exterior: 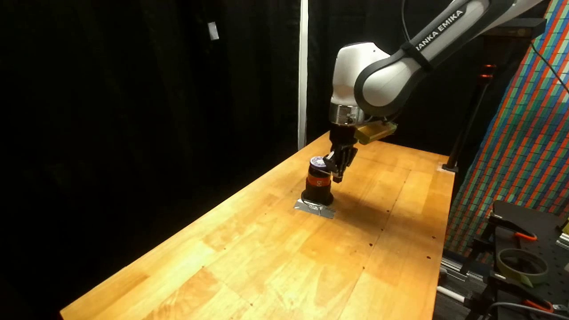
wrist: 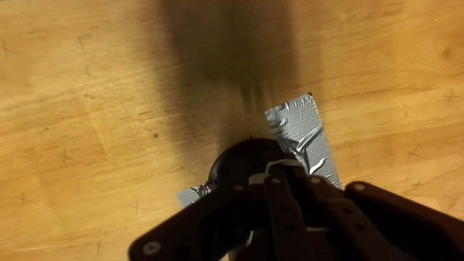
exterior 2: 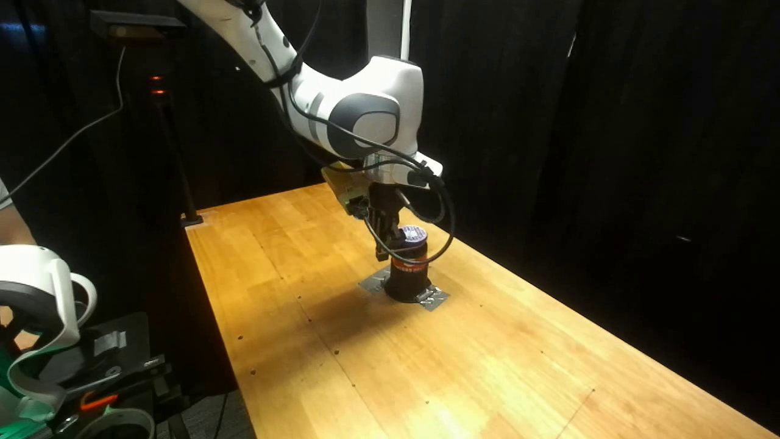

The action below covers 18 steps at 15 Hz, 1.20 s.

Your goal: Place the elastic on the bottom of the brown cup

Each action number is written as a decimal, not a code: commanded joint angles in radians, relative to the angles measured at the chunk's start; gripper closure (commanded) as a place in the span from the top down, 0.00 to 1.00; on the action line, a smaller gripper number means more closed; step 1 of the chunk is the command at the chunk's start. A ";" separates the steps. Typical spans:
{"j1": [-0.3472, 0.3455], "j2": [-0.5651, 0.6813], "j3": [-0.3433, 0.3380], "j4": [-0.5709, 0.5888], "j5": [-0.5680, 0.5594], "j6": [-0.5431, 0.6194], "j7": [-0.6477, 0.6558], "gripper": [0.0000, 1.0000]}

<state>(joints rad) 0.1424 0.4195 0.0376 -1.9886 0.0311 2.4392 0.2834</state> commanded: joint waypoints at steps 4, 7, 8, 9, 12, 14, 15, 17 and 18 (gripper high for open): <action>0.083 -0.068 -0.097 -0.203 -0.111 0.322 0.194 0.13; 0.130 -0.080 -0.149 -0.255 -0.150 0.408 0.252 0.11; 0.148 -0.086 -0.168 -0.273 -0.162 0.435 0.269 0.11; 0.164 -0.093 -0.184 -0.288 -0.172 0.459 0.282 0.11; 0.225 -0.109 -0.246 -0.333 -0.200 0.537 0.326 0.12; 0.273 -0.122 -0.295 -0.362 -0.221 0.583 0.357 0.11; 0.297 -0.128 -0.320 -0.378 -0.244 0.614 0.385 0.11; 0.365 -0.134 -0.394 -0.400 -0.285 0.661 0.429 0.12; 0.390 -0.137 -0.420 -0.414 -0.295 0.691 0.445 0.12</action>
<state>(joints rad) 0.4471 0.3301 -0.2932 -2.3322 -0.2101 3.0549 0.6582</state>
